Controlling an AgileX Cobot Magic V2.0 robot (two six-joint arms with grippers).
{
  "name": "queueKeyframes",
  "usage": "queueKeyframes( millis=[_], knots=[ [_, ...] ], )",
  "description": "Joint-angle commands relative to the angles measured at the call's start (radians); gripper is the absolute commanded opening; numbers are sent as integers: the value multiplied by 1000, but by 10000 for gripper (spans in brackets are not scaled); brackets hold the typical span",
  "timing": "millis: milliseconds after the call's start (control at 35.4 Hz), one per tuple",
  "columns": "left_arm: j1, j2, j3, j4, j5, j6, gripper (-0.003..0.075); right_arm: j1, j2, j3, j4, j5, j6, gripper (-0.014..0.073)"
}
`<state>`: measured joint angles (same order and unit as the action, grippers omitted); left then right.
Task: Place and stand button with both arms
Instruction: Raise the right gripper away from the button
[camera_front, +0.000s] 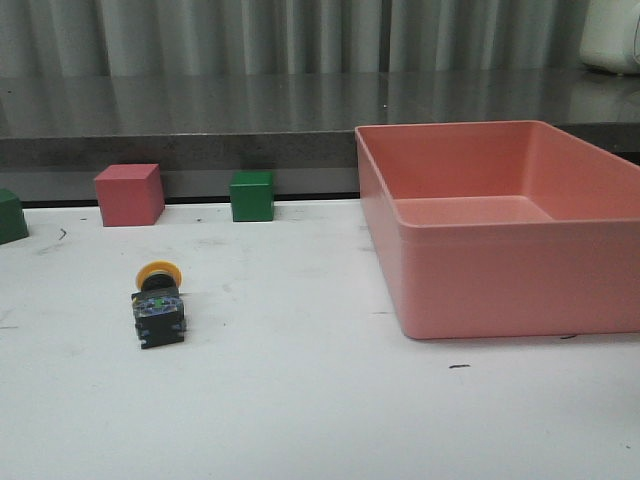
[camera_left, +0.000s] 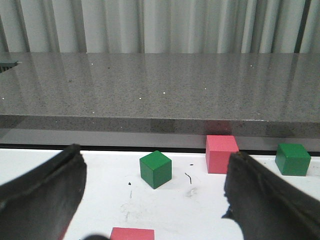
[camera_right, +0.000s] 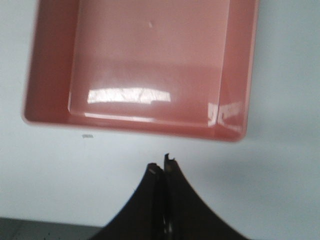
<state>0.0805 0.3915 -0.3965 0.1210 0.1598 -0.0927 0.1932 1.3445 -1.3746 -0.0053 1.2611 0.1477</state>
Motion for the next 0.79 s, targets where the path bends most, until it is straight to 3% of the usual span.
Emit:
queueKeyframes(
  millis=[0,480,650,763],
  knots=[
    [0,12,-37,-9,-73,-10,545,-9,-132,137,-17,-67,-15,-71],
    [0,12,-36,-9,-73,-10,545,-9,-862,890,-49,-771,-15,-71],
    [0,12,-36,-9,-73,-10,545,-9,-1134,987,-49,-927,-15,-71],
    [0,12,-36,-9,-73,-10,545,-9,-1209,989,-49,-929,-15,-71]
  ],
)
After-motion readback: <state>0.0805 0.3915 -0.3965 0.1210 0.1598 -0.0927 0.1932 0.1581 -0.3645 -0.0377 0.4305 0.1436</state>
